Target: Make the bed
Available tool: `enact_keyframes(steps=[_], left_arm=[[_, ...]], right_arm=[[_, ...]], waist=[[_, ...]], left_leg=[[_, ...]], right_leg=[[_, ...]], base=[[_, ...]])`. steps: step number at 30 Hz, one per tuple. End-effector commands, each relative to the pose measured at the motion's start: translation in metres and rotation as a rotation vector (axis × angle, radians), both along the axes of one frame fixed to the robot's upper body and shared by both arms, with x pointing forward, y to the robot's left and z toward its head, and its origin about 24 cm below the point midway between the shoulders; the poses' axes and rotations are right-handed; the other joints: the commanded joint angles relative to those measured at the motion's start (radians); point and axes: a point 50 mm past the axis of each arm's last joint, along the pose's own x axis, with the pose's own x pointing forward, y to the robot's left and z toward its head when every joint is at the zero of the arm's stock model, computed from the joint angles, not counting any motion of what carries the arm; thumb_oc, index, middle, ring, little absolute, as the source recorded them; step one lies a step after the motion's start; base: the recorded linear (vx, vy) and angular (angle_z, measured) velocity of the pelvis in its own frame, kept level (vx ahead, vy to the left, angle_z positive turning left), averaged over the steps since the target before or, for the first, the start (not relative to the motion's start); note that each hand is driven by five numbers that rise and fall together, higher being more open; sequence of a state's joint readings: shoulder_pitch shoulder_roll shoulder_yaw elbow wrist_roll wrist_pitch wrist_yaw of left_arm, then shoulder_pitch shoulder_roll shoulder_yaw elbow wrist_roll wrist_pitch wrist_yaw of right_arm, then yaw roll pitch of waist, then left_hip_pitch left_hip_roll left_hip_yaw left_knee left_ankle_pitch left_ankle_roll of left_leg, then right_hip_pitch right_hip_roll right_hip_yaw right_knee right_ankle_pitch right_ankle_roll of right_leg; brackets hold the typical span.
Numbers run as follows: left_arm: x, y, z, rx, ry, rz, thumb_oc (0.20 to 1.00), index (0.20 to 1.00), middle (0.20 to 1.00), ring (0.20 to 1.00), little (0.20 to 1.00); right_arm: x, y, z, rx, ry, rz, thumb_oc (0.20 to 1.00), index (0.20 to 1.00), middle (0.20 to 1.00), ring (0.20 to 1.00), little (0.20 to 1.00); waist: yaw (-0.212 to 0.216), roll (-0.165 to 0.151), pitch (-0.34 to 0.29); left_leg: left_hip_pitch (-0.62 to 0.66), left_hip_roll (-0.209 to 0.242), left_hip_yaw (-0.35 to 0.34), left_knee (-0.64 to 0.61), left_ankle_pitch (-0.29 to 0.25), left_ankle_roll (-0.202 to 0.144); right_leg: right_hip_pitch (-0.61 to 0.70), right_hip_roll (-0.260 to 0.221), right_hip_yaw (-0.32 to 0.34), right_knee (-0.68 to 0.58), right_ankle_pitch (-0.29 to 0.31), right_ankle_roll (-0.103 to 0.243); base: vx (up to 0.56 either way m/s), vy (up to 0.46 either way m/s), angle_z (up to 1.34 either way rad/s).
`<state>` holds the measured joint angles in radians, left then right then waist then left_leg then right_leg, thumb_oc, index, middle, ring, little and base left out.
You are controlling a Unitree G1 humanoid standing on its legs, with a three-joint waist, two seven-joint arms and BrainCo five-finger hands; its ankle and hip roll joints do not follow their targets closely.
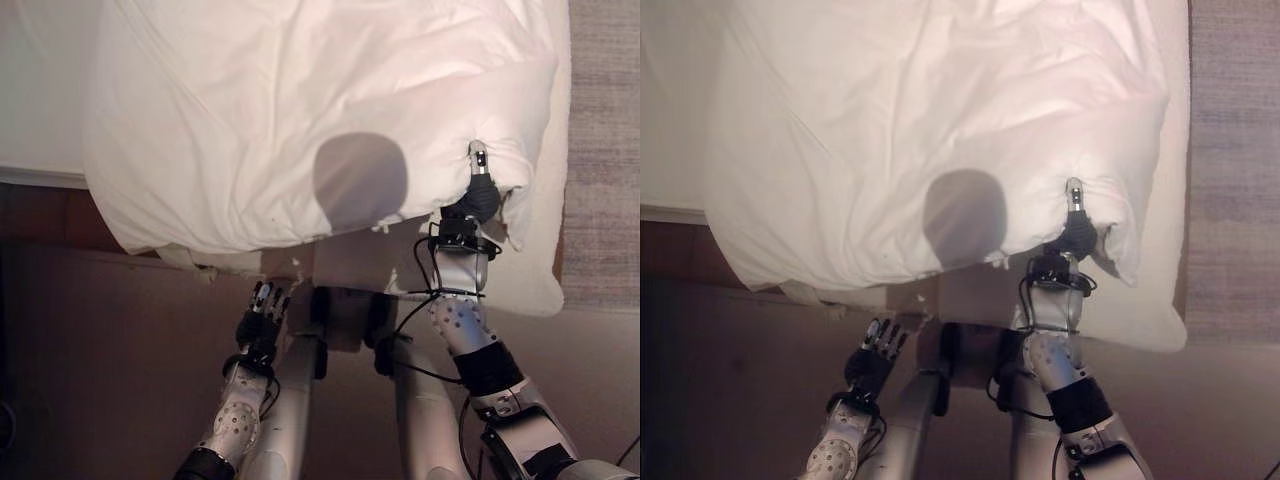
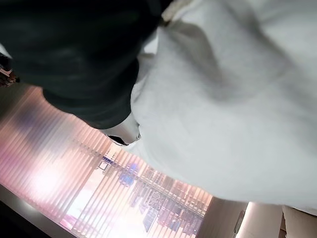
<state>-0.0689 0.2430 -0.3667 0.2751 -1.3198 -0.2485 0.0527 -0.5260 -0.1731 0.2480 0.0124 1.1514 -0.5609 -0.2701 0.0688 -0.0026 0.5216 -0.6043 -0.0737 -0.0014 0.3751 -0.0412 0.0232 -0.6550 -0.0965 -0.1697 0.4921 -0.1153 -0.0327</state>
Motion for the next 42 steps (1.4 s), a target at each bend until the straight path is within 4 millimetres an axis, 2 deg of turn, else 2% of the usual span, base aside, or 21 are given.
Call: enact_keyframes(steps=[1, 4, 5, 8, 9, 11, 14, 17, 20, 26, 37, 42], left_arm=[[-0.007, -0.014, 0.006, -0.065, -0.059, -0.085, 1.000, 1.000, 1.000, 1.000, 1.000], [-0.002, -0.020, 0.014, -0.090, -0.096, -0.106, 1.000, 1.000, 1.000, 1.000, 1.000], [0.005, -0.029, 0.026, -0.139, -0.144, -0.126, 1.000, 1.000, 1.000, 1.000, 1.000], [0.015, -0.037, 0.042, -0.224, -0.207, -0.109, 1.000, 1.000, 1.000, 1.000, 1.000], [0.019, -0.042, 0.051, -0.275, -0.237, -0.106, 1.000, 1.000, 1.000, 1.000, 1.000], [0.026, -0.042, 0.063, -0.317, -0.292, -0.065, 1.000, 1.000, 1.000, 1.000, 1.000], [0.030, -0.043, 0.069, -0.340, -0.314, -0.047, 1.000, 1.000, 1.000, 1.000, 1.000], [0.046, -0.040, 0.094, -0.393, -0.402, 0.048, 1.000, 1.000, 1.000, 1.000, 1.000], [0.054, -0.038, 0.102, -0.399, -0.419, 0.087, 1.000, 1.000, 1.000, 1.000, 1.000], [0.067, -0.022, 0.120, -0.413, -0.476, 0.205, 1.000, 1.000, 1.000, 1.000, 1.000], [0.072, -0.001, 0.115, -0.395, -0.455, 0.333, 1.000, 1.000, 1.000, 1.000, 1.000], [0.074, 0.016, 0.114, -0.374, -0.439, 0.434, 1.000, 1.000, 1.000, 1.000, 1.000]], right_arm=[[-0.020, 0.008, 0.021, -0.016, -0.207, 0.066, 0.200, 0.200, 0.200, 0.200, 0.200], [-0.019, 0.011, 0.018, -0.013, -0.197, 0.082, 0.200, 0.200, 0.200, 0.200, 0.200], [-0.019, 0.014, 0.016, -0.010, -0.191, 0.095, 0.200, 0.200, 0.200, 0.200, 0.200], [-0.019, 0.016, 0.013, 0.004, -0.182, 0.104, 0.200, 0.200, 0.200, 0.200, 0.200], [-0.020, 0.017, 0.013, 0.011, -0.186, 0.111, 0.200, 0.200, 0.200, 0.200, 0.200], [-0.020, 0.017, 0.013, 0.022, -0.191, 0.115, 0.200, 0.200, 0.200, 0.200, 0.200], [-0.021, 0.017, 0.013, 0.028, -0.193, 0.117, 0.200, 0.200, 0.200, 0.200, 0.200], [-0.021, 0.019, 0.013, 0.039, -0.203, 0.126, 0.200, 0.200, 0.200, 0.200, 0.200], [-0.021, 0.021, 0.013, 0.053, -0.201, 0.133, 0.200, 0.200, 0.200, 0.200, 0.200], [-0.019, 0.022, 0.012, 0.067, -0.196, 0.133, 0.200, 0.200, 0.200, 0.200, 0.200], [-0.020, 0.019, 0.010, 0.061, -0.198, 0.121, 0.200, 0.200, 0.200, 0.200, 0.200], [-0.020, 0.017, 0.010, 0.063, -0.192, 0.108, 0.200, 0.200, 0.200, 0.200, 0.200]], waist=[[-0.024, 0.002, -0.097], [-0.026, -0.001, -0.098], [-0.029, -0.007, -0.098], [-0.034, -0.014, -0.100], [-0.036, -0.016, -0.102], [-0.037, -0.022, -0.103], [-0.038, -0.025, -0.103], [-0.040, -0.041, -0.108], [-0.042, -0.046, -0.109], [-0.044, -0.056, -0.114], [-0.045, -0.056, -0.121], [-0.044, -0.057, -0.123]], left_leg=[[-0.021, -0.028, 0.001, -0.044, 0.008, 0.003], [-0.020, -0.027, 0.003, -0.047, 0.009, 0.003], [-0.021, -0.027, 0.005, -0.047, 0.009, 0.002], [-0.022, -0.026, 0.005, -0.045, 0.006, 0.004], [-0.040, -0.027, 0.008, -0.045, 0.028, 0.007], [-0.040, -0.028, 0.009, -0.043, 0.026, 0.008], [-0.040, -0.028, 0.011, -0.043, 0.025, 0.007], [-0.039, -0.025, 0.017, -0.042, 0.019, 0.009], [-0.039, -0.024, 0.019, -0.035, 0.016, 0.008], [-0.041, -0.021, 0.025, -0.037, 0.017, 0.007], [-0.043, -0.021, 0.023, -0.031, 0.011, 0.009], [-0.047, -0.020, 0.025, -0.028, 0.012, 0.006]], right_leg=[[0.017, -0.034, 0.062, -0.084, 0.090, 0.138], [0.019, -0.034, 0.064, -0.089, 0.093, 0.139], [0.016, -0.032, 0.064, -0.088, 0.094, 0.138], [0.014, -0.032, 0.065, -0.083, 0.092, 0.139], [-0.003, -0.033, 0.062, -0.087, 0.114, 0.133], [-0.006, -0.033, 0.064, -0.083, 0.113, 0.133], [-0.007, -0.033, 0.065, -0.082, 0.113, 0.134], [-0.010, -0.029, 0.076, -0.080, 0.113, 0.133], [-0.011, -0.026, 0.080, -0.076, 0.111, 0.133], [-0.012, -0.024, 0.084, -0.082, 0.116, 0.133], [-0.016, -0.021, 0.084, -0.071, 0.111, 0.130], [-0.019, -0.020, 0.084, -0.069, 0.110, 0.129]], base=[[0.00, 0.007, -0.05], [0.00, 0.000, 0.00], [0.00, -0.003, -0.05], [-0.02, -0.003, -0.03], [-0.06, -0.003, 0.01], [-0.03, 0.000, 0.01], [0.00, 0.000, 0.00], [0.00, 0.000, 0.00], [0.00, 0.000, 0.00], [0.00, 0.000, 0.00], [0.00, 0.000, 0.00], [0.00, 0.000, 0.00]])
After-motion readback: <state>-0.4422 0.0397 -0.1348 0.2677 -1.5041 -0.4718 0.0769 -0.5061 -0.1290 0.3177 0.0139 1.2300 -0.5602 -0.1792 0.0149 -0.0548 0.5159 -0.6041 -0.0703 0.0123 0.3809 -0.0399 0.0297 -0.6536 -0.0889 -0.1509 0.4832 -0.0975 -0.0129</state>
